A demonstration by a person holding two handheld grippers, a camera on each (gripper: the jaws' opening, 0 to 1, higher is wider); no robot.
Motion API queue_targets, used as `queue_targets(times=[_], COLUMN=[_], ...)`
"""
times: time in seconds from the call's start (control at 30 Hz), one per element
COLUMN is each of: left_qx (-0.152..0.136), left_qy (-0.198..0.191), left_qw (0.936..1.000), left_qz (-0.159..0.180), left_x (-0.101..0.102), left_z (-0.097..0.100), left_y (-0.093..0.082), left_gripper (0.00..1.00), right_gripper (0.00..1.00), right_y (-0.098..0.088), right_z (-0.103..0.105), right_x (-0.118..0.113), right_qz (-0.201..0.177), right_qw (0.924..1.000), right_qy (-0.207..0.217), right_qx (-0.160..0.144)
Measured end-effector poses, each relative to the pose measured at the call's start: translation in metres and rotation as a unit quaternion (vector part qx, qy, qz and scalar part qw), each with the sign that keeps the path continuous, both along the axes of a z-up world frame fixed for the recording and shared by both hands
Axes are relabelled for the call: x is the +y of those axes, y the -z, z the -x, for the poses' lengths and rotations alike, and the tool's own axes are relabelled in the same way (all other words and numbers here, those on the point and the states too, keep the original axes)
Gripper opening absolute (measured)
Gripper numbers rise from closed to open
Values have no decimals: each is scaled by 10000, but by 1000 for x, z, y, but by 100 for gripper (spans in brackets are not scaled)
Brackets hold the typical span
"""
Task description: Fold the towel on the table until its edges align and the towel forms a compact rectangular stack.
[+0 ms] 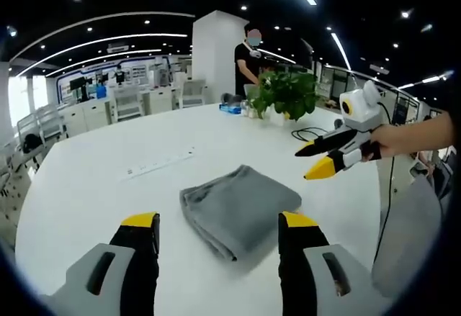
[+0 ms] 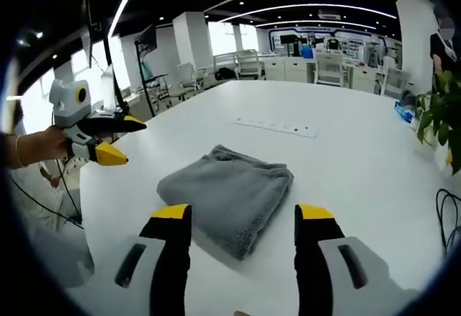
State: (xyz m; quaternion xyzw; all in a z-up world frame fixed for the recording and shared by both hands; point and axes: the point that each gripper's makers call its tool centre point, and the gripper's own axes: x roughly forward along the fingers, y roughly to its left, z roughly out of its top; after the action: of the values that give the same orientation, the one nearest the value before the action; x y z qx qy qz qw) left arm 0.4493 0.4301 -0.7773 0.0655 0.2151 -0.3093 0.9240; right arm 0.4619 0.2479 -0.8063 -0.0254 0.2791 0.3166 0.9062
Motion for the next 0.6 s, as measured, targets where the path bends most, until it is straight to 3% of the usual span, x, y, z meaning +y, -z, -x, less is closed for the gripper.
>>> queue_targets(times=[0.23,0.6], left_qx=[10,95], left_qy=[15,-34], left_qw=[9999,9999], left_qz=[-122,30], left_x=[0,-5], left_z=[24,56], left_y=[6,16], left_gripper=[70,71], right_gripper=[66,66], right_y=[4,14], right_z=[19,60], right_x=[2,-1], right_qz=[211,279], right_qw=[9998,9993], right_qy=[-30,-240], right_qx=[-59,40])
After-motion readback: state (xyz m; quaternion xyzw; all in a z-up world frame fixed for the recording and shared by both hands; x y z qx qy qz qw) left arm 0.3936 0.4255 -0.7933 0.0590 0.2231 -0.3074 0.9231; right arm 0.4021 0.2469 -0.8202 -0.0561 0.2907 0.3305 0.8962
